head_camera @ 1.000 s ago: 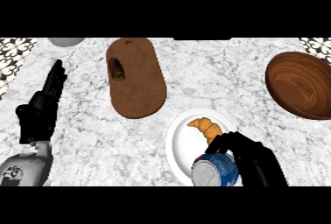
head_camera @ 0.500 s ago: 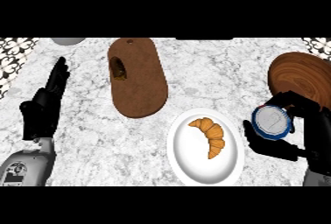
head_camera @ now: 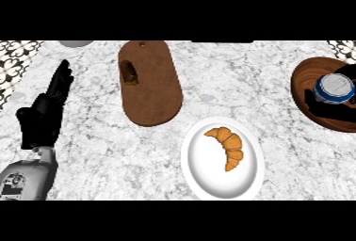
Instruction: Pick the can from the plate and place it in the bowl
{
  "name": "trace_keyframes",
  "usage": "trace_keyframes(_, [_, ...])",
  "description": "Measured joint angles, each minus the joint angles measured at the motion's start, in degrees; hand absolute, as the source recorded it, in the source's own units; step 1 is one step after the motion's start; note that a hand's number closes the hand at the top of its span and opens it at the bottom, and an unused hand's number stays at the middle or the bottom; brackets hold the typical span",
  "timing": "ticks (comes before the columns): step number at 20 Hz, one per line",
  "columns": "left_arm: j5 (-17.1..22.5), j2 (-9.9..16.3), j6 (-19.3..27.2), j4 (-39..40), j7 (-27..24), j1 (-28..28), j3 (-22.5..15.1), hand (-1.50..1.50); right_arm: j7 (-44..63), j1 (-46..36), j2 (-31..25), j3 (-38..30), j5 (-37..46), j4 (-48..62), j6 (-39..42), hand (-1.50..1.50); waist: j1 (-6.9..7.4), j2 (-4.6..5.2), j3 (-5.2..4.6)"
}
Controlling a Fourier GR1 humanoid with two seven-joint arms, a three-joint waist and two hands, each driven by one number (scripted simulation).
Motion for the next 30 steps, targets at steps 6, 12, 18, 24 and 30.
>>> trace_keyframes(6, [-0.77,-0.48,0.13,-0.22,-0.05,-0.29,-0.35,0.00,-9.76,-5.69,-5.88,-3.15,5.73,19.37,-8.09,1.50,0.67,0.23,0.03])
trace_keyframes(12, [-1.55,-1.63,0.35,-0.27,1.00,-1.61,-1.42,0.00,-18.87,-13.43,-10.69,-6.62,8.25,40.96,-16.31,1.50,1.53,0.58,0.11])
trace_keyframes(18, [-1.07,-1.24,-0.42,0.82,0.62,-3.06,-0.72,0.00,-23.38,-20.16,-13.37,-10.46,4.95,56.74,-13.57,-1.50,2.35,1.02,0.22])
trace_keyframes(24, [-1.23,-1.91,-0.38,0.89,-0.88,-1.94,-1.09,0.00,-31.83,-22.93,-15.02,-14.40,0.22,65.24,-7.85,-1.50,2.73,1.17,0.31])
trace_keyframes(30, [-1.57,-2.14,-0.21,-0.54,0.78,-2.07,-1.28,0.00,-38.75,-24.87,-17.00,-18.87,-4.39,69.73,-5.00,-1.50,2.61,1.07,0.32])
